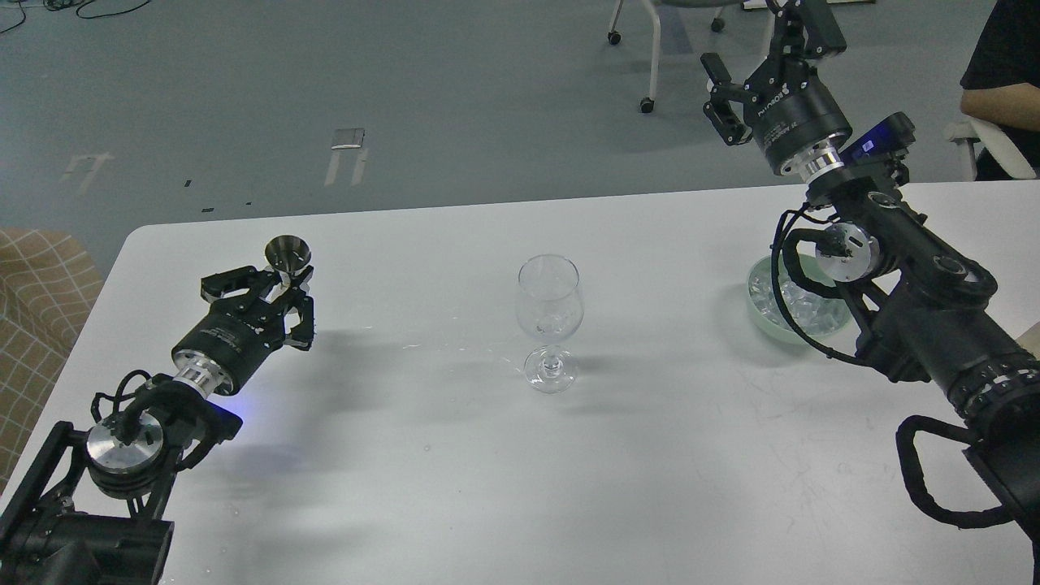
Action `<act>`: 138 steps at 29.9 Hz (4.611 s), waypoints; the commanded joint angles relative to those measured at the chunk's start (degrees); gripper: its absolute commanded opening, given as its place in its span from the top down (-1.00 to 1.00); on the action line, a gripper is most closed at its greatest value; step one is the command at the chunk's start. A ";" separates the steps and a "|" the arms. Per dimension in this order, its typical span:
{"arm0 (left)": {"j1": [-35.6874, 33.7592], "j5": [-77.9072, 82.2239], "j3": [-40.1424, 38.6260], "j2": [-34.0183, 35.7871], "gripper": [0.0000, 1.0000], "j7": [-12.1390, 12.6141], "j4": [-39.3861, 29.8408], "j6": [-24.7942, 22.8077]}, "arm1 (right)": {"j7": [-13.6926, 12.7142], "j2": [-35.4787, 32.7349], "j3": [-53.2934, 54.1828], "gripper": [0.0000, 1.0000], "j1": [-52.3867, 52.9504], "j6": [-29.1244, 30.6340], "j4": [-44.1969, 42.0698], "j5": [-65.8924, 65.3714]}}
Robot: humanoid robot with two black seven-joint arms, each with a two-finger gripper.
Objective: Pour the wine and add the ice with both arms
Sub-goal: 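Lift the jigger with the left gripper over the wine glass, then tilt the jigger with the left gripper to pour into the glass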
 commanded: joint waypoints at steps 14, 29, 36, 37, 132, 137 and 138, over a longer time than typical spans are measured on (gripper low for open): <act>-6.32 2.49 8.79 0.41 1.00 5.73 -9.23 8.90 | -0.05 0.00 -1.67 -1.00 0.07 0.00 0.15 0.09; -9.92 3.01 12.22 0.59 1.00 8.34 -14.41 12.24 | -0.05 0.09 -1.76 -1.00 -0.28 0.00 0.24 0.18; -13.34 4.59 12.31 -0.02 1.00 8.34 -15.73 15.14 | -0.05 0.26 -1.76 -1.00 -0.28 0.09 0.32 0.18; -13.35 4.59 12.31 -0.03 1.00 8.34 -15.73 15.14 | -0.05 0.26 -1.76 -1.00 -0.28 0.09 0.32 0.18; -16.87 42.91 24.44 -3.63 1.00 8.34 -21.88 16.98 | 0.00 0.88 -1.58 -1.00 -1.16 0.09 0.50 0.18; -16.87 44.49 24.53 -3.10 1.00 8.34 -22.41 16.98 | 0.00 0.88 -1.67 -1.00 -1.16 0.09 0.50 0.18; -16.87 44.93 24.53 -2.93 1.00 8.34 -22.67 16.90 | 0.00 0.88 -1.67 -1.00 -1.16 0.09 0.50 0.18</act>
